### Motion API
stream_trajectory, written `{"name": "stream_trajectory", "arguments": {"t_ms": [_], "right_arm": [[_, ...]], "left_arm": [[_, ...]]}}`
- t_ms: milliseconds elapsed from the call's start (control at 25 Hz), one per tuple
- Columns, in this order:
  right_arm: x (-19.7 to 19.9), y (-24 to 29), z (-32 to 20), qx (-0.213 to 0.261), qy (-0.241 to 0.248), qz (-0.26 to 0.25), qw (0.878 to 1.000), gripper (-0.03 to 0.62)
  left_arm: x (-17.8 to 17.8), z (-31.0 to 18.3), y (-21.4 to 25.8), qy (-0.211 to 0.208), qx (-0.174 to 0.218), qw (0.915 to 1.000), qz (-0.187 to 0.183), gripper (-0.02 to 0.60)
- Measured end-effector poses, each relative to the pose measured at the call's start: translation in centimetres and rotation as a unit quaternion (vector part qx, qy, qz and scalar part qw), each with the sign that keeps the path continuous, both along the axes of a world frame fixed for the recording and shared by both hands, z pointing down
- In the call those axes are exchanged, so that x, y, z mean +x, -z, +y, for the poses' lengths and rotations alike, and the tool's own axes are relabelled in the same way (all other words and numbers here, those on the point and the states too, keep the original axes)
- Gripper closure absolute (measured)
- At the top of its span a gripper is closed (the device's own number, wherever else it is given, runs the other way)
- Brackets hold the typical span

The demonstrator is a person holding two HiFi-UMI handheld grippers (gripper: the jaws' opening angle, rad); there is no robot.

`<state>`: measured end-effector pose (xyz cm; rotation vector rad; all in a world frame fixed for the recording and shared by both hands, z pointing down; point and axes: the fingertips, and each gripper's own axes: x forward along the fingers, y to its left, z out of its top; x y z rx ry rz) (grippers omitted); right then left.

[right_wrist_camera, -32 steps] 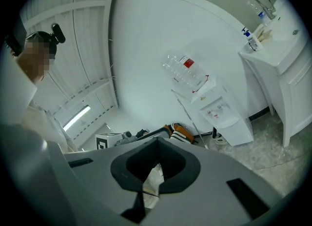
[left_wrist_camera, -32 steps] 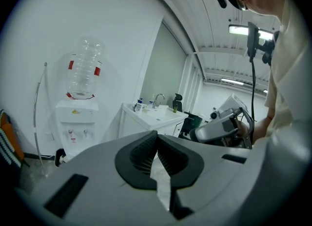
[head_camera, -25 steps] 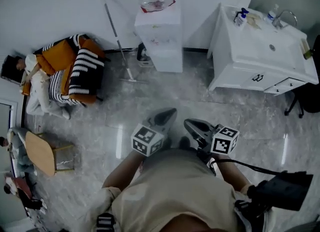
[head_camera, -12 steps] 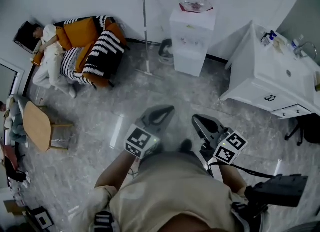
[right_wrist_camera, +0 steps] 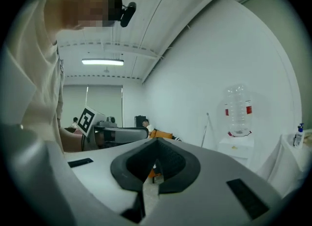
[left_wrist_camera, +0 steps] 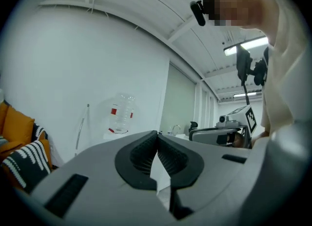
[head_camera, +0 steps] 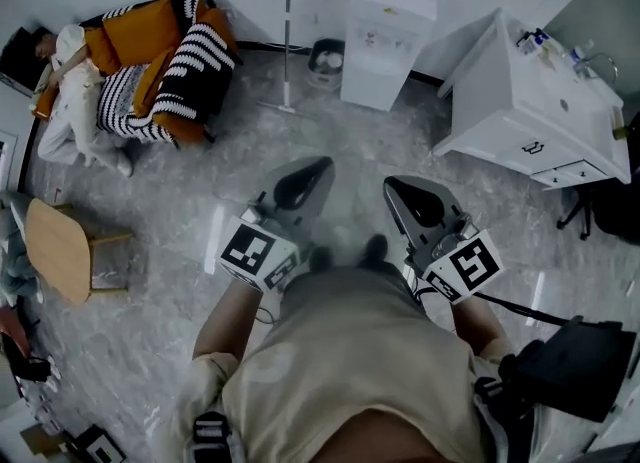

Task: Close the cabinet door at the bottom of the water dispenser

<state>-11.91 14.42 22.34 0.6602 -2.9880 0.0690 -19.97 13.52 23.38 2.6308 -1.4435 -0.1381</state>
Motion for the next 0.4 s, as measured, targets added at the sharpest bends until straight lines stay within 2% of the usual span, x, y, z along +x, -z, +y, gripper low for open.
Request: {"name": "stream_trajectory", "arguments": {"t_ms": [160, 400], "right_arm": [[-3.2, -0.8, 2.5, -0.006, -0.014, 0.015, 1.000, 0.583], [-1.9, -1.3, 4.2, -0.021, -0.066, 0.029, 0.997, 0.583]], "left_arm": [[-1.5, 1.3, -0.9, -0.037, -0.004, 0.9987, 0.035, 0.589], [-0.2, 1.4, -0.9, -0.082, 0.001, 0.9955, 0.048, 0.589]]}}
